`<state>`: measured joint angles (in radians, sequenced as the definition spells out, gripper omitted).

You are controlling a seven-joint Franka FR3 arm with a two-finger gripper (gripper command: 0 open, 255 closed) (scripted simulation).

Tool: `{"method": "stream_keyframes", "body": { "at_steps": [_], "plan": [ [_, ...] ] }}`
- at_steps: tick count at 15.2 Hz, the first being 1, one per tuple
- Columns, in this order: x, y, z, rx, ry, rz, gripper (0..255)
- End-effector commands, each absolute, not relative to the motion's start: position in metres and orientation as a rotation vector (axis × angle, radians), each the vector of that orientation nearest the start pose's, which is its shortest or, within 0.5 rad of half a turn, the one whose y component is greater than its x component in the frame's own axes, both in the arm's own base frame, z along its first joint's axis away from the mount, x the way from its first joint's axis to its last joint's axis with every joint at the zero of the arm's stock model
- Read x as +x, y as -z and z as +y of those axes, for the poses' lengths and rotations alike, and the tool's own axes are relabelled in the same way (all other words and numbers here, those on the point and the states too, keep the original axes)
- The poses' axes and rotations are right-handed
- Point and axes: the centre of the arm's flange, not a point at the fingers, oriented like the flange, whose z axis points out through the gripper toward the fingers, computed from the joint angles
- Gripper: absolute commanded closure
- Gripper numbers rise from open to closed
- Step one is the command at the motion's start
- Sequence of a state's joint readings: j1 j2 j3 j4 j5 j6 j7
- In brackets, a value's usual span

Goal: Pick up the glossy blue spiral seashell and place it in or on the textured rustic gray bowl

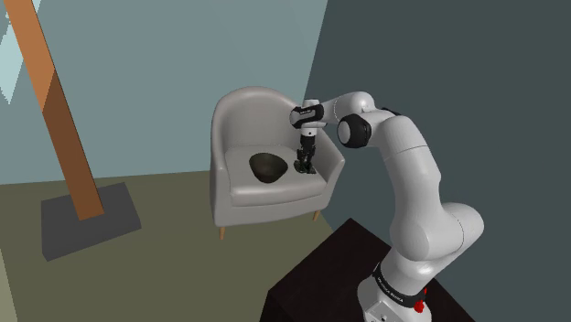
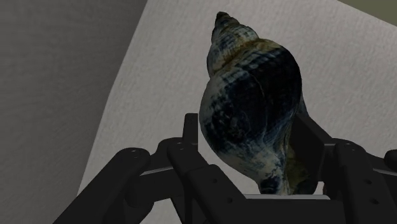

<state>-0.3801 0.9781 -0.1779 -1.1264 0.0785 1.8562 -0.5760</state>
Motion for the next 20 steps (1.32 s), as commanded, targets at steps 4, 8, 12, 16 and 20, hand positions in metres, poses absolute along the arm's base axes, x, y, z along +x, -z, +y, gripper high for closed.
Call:
{"method": "stream_keyframes", "body": {
  "at_steps": [4,8,12,16,20],
  "plan": [
    [0.65,-0.211,-0.353,-3.058,-0.378,-0.074,255],
    [0.65,-0.232,-0.353,-3.058,-0.378,-0.074,255],
    [0.65,-0.253,-0.353,-3.058,-0.378,-0.074,255],
    [0.65,-0.274,-0.353,-3.058,-0.378,-0.074,255],
    [0.65,-0.295,-0.353,-3.058,-0.378,-0.074,255]
  ]
}}
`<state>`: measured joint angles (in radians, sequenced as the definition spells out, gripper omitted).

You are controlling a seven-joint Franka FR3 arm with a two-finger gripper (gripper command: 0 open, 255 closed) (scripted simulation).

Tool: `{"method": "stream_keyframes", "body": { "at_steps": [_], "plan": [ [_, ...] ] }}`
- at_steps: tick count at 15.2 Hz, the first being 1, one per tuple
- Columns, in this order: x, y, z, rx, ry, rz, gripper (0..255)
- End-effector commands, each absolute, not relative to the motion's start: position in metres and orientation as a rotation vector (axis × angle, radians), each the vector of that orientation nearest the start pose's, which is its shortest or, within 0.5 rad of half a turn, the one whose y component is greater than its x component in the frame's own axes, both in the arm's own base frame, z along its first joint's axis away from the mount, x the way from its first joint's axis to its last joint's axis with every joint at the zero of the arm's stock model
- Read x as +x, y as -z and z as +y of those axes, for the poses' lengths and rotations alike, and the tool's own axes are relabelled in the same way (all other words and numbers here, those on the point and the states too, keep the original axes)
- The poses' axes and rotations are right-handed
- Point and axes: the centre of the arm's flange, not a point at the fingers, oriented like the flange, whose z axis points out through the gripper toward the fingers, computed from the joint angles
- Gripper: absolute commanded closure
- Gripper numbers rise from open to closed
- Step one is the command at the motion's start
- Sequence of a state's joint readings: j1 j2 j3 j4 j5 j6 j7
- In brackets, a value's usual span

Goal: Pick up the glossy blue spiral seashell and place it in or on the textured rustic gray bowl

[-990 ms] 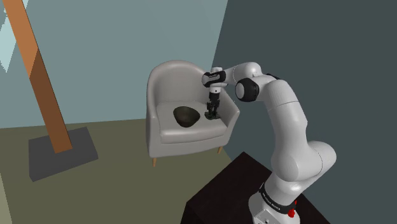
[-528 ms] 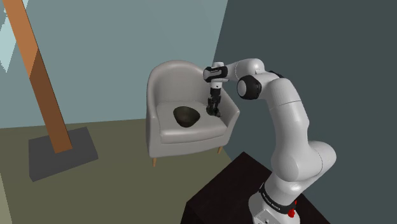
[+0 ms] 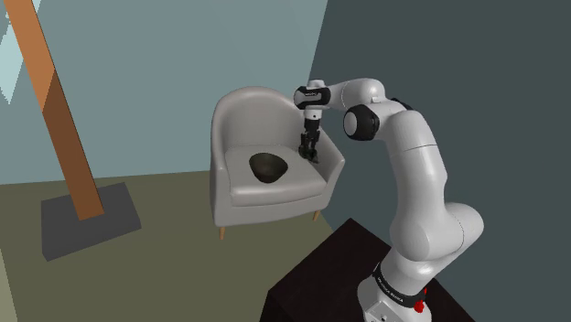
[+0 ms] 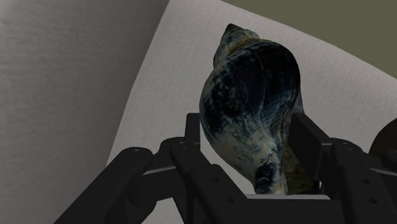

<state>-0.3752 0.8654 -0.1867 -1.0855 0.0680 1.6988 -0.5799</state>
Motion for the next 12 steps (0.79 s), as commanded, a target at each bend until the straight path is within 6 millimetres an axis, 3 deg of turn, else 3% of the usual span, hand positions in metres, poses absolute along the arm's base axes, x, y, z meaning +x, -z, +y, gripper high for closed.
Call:
{"method": "stream_keyframes", "body": {
  "at_steps": [1,12],
  "plan": [
    [0.65,-0.301,-0.353,-3.058,-0.378,-0.074,255],
    [0.65,-0.359,-0.353,-3.058,-0.378,-0.074,255]
  ]
}}
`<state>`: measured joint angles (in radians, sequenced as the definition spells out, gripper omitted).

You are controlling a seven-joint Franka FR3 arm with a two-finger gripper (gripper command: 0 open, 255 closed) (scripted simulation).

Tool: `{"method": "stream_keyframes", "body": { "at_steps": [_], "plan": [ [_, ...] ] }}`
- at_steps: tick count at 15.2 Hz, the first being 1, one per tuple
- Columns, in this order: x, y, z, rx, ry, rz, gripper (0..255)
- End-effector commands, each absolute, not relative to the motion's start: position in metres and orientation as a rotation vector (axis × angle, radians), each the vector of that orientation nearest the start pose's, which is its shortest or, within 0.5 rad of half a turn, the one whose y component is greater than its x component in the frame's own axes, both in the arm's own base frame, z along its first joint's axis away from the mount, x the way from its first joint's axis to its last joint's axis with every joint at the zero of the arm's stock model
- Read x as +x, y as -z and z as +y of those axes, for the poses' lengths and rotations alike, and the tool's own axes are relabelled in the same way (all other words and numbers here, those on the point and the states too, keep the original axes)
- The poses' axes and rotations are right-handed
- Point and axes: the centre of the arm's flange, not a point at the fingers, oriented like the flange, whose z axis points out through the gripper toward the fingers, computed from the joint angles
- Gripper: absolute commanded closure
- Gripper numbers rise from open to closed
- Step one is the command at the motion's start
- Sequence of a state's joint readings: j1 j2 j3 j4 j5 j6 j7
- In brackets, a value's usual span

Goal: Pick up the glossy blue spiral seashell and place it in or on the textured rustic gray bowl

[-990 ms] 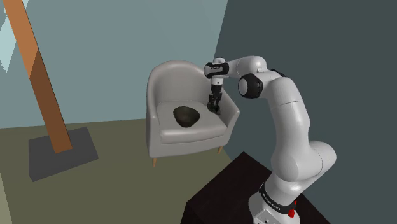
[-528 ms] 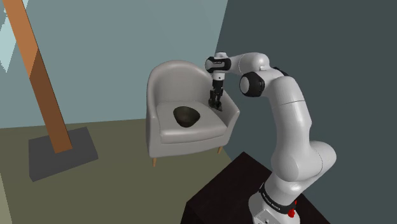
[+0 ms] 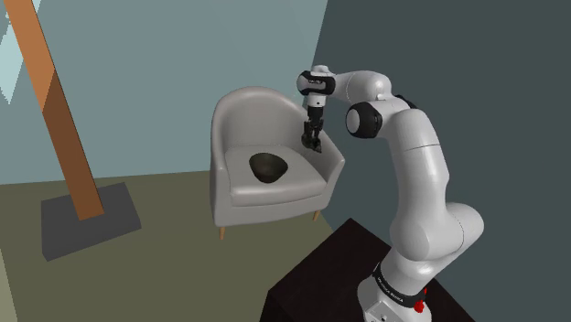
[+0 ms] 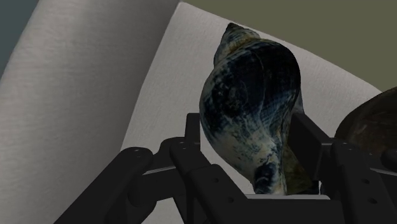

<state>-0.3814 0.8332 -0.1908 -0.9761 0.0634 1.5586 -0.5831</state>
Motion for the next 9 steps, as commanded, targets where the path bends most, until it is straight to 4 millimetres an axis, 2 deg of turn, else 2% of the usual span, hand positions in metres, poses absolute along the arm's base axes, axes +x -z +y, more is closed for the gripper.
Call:
{"method": "stream_keyframes", "body": {
  "at_steps": [1,2,9],
  "plan": [
    [0.65,-0.364,-0.353,-3.058,-0.378,-0.074,255],
    [0.65,-0.365,-0.353,-3.058,-0.378,-0.074,255],
    [0.671,-0.373,-0.264,-3.058,-0.378,-0.074,255]
  ]
}}
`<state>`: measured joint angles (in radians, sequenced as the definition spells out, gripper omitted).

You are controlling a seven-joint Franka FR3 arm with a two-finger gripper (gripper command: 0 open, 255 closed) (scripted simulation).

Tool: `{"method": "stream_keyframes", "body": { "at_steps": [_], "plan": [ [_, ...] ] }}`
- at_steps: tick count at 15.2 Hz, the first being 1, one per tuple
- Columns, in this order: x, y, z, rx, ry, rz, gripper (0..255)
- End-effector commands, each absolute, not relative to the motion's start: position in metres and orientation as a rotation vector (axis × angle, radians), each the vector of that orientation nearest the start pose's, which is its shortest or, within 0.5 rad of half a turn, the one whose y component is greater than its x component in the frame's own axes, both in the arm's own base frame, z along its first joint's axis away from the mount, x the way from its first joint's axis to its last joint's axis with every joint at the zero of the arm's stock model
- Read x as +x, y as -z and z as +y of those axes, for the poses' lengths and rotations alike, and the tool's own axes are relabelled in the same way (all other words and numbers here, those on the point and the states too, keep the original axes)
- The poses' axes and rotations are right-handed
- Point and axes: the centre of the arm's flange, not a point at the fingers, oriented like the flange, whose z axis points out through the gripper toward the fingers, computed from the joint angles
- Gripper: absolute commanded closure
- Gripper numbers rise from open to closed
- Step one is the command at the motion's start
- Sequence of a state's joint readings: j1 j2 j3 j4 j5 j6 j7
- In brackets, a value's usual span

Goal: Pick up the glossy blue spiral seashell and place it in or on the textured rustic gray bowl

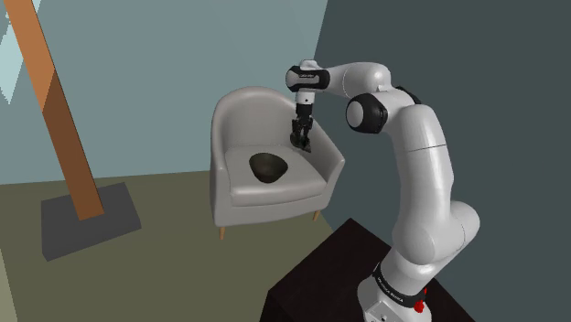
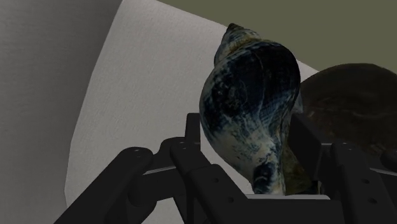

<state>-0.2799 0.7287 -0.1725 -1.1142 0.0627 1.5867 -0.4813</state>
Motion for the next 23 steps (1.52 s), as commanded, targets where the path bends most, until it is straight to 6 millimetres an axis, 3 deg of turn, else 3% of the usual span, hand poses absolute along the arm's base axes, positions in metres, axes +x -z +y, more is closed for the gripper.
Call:
{"method": "stream_keyframes", "body": {
  "at_steps": [1,9,10,23],
  "plan": [
    [0.674,-0.374,-0.251,-3.058,-0.378,-0.074,255],
    [0.697,-0.383,-0.148,-3.058,-0.378,-0.074,255],
    [0.701,-0.385,-0.128,-3.058,-0.378,-0.074,255],
    [0.701,-0.316,-0.128,-3.058,-0.378,-0.074,255]
  ]
}}
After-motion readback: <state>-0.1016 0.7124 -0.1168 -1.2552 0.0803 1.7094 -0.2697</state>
